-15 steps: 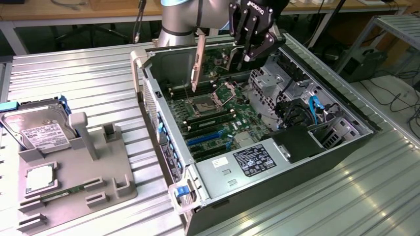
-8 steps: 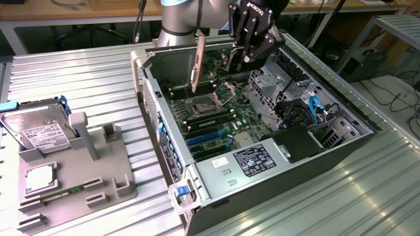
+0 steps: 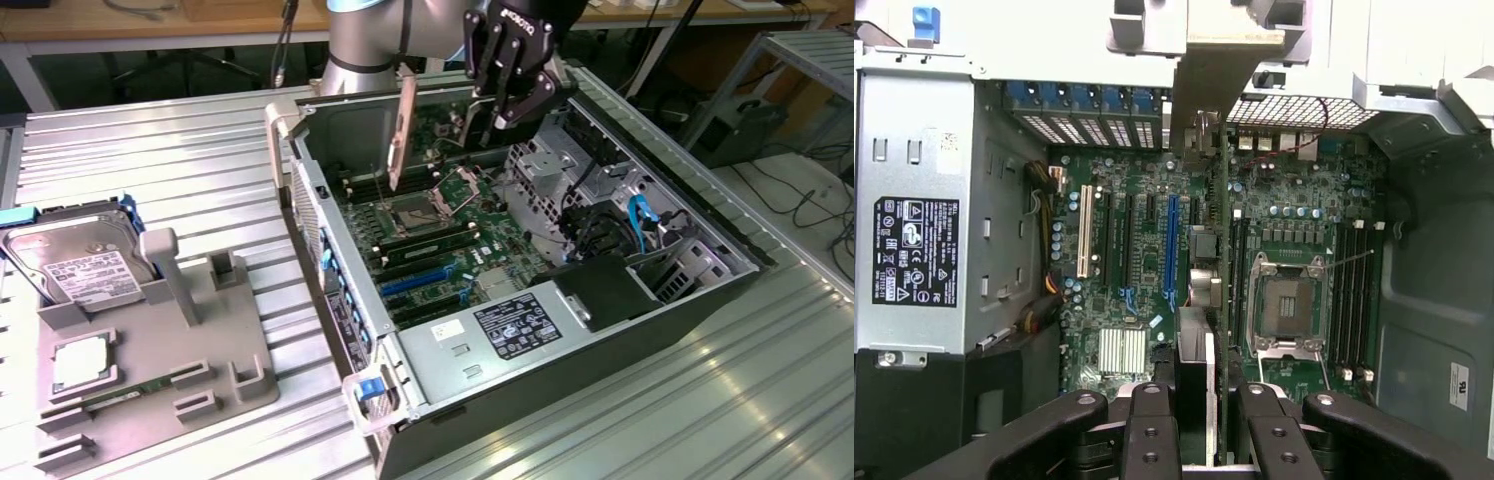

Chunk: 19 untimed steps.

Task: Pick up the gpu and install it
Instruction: 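Insert the gpu into the slot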

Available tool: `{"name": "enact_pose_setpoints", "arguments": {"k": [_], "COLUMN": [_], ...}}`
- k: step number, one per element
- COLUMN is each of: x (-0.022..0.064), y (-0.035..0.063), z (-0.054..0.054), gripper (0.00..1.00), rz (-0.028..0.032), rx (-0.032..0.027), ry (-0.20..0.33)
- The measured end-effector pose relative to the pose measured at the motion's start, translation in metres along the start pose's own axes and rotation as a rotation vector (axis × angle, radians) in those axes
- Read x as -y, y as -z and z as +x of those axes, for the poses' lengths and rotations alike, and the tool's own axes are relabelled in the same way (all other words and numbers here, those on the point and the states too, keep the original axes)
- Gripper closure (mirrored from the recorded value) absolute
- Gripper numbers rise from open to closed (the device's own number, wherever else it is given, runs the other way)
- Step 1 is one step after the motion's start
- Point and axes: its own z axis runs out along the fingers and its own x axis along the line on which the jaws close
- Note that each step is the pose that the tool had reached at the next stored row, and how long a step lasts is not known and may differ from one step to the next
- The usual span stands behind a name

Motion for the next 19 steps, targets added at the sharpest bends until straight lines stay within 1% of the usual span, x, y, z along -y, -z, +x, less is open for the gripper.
{"name": "enact_pose_setpoints", "arguments": {"k": [19], "x": [0.0007], "y": [-0.0109], "z": [0.000], "gripper": [0.73], "rz": [0.0001], "rx": [0.0006], "ry": [-0.010]}}
